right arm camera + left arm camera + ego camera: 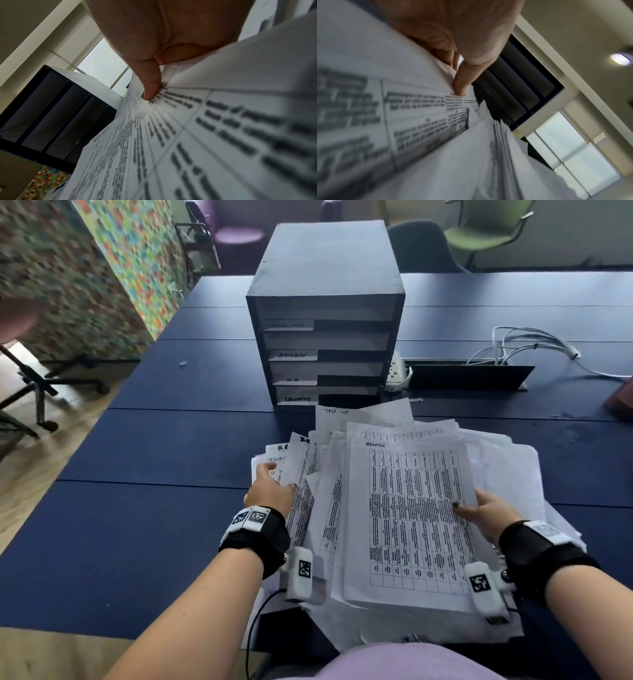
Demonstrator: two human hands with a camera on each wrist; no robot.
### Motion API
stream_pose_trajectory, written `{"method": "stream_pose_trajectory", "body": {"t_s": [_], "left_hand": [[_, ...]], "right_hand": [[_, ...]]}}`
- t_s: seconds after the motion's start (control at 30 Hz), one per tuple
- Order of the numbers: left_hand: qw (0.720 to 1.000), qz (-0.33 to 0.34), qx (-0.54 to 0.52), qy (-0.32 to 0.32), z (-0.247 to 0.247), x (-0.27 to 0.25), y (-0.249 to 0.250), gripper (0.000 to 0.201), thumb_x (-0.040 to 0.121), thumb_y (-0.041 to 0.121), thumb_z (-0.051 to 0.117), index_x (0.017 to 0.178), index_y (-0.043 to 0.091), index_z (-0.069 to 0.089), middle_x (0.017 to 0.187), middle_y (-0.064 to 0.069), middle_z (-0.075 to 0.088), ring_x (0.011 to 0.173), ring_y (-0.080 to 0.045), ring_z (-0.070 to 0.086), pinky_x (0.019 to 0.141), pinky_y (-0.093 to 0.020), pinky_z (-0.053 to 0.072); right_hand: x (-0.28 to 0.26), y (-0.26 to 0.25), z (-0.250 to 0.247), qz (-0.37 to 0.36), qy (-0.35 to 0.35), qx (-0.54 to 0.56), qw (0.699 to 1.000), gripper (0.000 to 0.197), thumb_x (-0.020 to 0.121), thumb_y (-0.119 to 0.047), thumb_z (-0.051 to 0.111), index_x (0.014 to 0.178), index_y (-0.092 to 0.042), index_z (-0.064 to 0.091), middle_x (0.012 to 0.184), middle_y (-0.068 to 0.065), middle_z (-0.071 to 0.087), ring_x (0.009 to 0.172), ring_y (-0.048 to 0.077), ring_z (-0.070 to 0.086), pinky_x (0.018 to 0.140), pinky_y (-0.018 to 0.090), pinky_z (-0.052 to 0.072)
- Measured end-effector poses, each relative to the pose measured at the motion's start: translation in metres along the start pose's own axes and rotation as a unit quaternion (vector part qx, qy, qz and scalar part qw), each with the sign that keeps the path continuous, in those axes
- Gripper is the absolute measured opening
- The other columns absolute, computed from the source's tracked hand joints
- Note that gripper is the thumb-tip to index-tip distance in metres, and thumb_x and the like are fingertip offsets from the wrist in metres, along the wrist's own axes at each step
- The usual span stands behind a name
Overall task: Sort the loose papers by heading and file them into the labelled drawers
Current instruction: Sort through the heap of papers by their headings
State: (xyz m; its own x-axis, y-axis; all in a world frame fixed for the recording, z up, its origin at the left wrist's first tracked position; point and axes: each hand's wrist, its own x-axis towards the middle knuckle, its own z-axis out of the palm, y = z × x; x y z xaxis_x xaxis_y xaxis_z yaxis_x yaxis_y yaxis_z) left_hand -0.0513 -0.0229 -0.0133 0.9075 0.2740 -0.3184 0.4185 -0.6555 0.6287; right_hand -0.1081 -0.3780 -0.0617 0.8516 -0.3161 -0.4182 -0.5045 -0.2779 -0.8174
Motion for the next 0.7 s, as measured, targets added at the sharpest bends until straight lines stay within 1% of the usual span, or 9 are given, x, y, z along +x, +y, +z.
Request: {"method": "stream_pose_trajectory", "body": {"t_s": [0.07, 0.1, 0.2, 0.23, 0.37, 0.47, 0.57, 0.63, 0.7], "left_hand": [[0.999, 0.014, -0.003, -0.043, 0.005, -0.009, 0.001, 0.039, 0.095, 0.027, 0.051, 0.129, 0.010, 0.047, 0.123, -0.014, 0.059, 0.113, -0.031, 0.054, 0.095, -0.034, 0.041], [0.998, 0.034, -0.016, -0.050, 0.009, -0.013, 0.001, 0.035, 0.098, 0.030, 0.044, 0.123, 0.007, 0.052, 0.122, -0.014, 0.059, 0.110, -0.030, 0.055, 0.092, -0.033, 0.040], [0.990, 0.042, -0.126, -0.057, 0.019, -0.030, 0.005, 0.041, 0.100, 0.043, 0.031, 0.085, 0.019, 0.061, 0.090, -0.001, 0.060, 0.082, -0.018, 0.053, 0.081, -0.026, 0.036], [0.988, 0.024, -0.144, -0.050, 0.022, -0.031, 0.004, 0.046, 0.099, 0.046, 0.029, 0.082, 0.019, 0.061, 0.084, 0.001, 0.058, 0.078, -0.017, 0.051, 0.080, -0.025, 0.036], [0.995, -0.033, -0.077, -0.056, 0.021, -0.026, -0.004, 0.046, 0.100, 0.038, 0.036, 0.103, 0.004, 0.067, 0.102, -0.013, 0.064, 0.097, -0.029, 0.056, 0.082, -0.027, 0.039], [0.997, -0.079, -0.009, 0.015, 0.018, -0.022, -0.012, 0.042, 0.089, 0.048, 0.053, 0.108, 0.012, 0.064, 0.120, -0.015, 0.055, 0.114, -0.033, 0.048, 0.096, -0.035, 0.040], [0.988, -0.136, -0.045, 0.063, 0.013, -0.024, -0.013, 0.068, 0.074, 0.053, 0.069, 0.125, 0.014, 0.047, 0.132, -0.014, 0.043, 0.126, -0.032, 0.036, 0.105, -0.037, 0.030], [0.980, -0.161, -0.103, 0.052, 0.011, -0.022, -0.012, 0.076, 0.071, 0.048, 0.075, 0.129, 0.013, 0.040, 0.133, -0.015, 0.043, 0.125, -0.031, 0.039, 0.104, -0.037, 0.033], [0.969, -0.182, -0.166, 0.031, 0.007, -0.020, -0.012, 0.070, 0.073, 0.038, 0.075, 0.128, 0.010, 0.042, 0.129, -0.014, 0.048, 0.116, -0.028, 0.048, 0.097, -0.032, 0.040]], "right_hand": [[0.002, 0.002, 0.000, 0.006, -0.005, 0.000, 1.000, 0.030, 0.085, -0.001, 0.061, 0.114, 0.001, 0.058, 0.103, 0.019, 0.065, 0.084, 0.022, 0.061, 0.085, 0.036, 0.049], [0.001, 0.001, 0.000, 0.010, -0.008, -0.006, 1.000, 0.031, 0.085, -0.002, 0.061, 0.116, 0.001, 0.058, 0.104, 0.019, 0.064, 0.089, 0.025, 0.060, 0.091, 0.042, 0.046], [0.001, 0.000, 0.000, 0.009, -0.013, -0.007, 1.000, 0.028, 0.085, -0.002, 0.061, 0.113, -0.003, 0.059, 0.102, 0.018, 0.064, 0.091, 0.027, 0.059, 0.093, 0.043, 0.045], [-0.001, -0.001, 0.000, 0.004, -0.013, -0.009, 1.000, 0.027, 0.085, -0.001, 0.061, 0.112, -0.005, 0.059, 0.101, 0.017, 0.064, 0.091, 0.026, 0.059, 0.092, 0.041, 0.045], [0.000, 0.000, 0.002, -0.008, -0.011, -0.008, 1.000, 0.026, 0.085, -0.001, 0.060, 0.110, -0.008, 0.060, 0.099, 0.016, 0.064, 0.089, 0.025, 0.058, 0.083, 0.039, 0.046], [0.003, 0.003, 0.001, -0.013, -0.004, -0.016, 1.000, 0.024, 0.084, -0.004, 0.063, 0.108, -0.010, 0.061, 0.098, 0.014, 0.066, 0.089, 0.026, 0.060, 0.087, 0.038, 0.048], [0.005, 0.007, 0.002, -0.009, -0.003, -0.019, 1.000, 0.017, 0.084, -0.007, 0.064, 0.096, -0.017, 0.064, 0.098, 0.012, 0.067, 0.090, 0.027, 0.063, 0.076, 0.028, 0.053], [0.007, 0.010, 0.001, -0.003, 0.002, -0.023, 1.000, 0.015, 0.082, -0.008, 0.066, 0.085, -0.023, 0.065, 0.095, 0.009, 0.069, 0.095, 0.030, 0.064, 0.089, 0.041, 0.051], [0.009, 0.015, 0.000, 0.000, 0.009, -0.030, 1.000, 0.017, 0.081, -0.009, 0.067, 0.081, -0.027, 0.064, 0.087, 0.001, 0.070, 0.096, 0.031, 0.064, 0.095, 0.049, 0.046]]}}
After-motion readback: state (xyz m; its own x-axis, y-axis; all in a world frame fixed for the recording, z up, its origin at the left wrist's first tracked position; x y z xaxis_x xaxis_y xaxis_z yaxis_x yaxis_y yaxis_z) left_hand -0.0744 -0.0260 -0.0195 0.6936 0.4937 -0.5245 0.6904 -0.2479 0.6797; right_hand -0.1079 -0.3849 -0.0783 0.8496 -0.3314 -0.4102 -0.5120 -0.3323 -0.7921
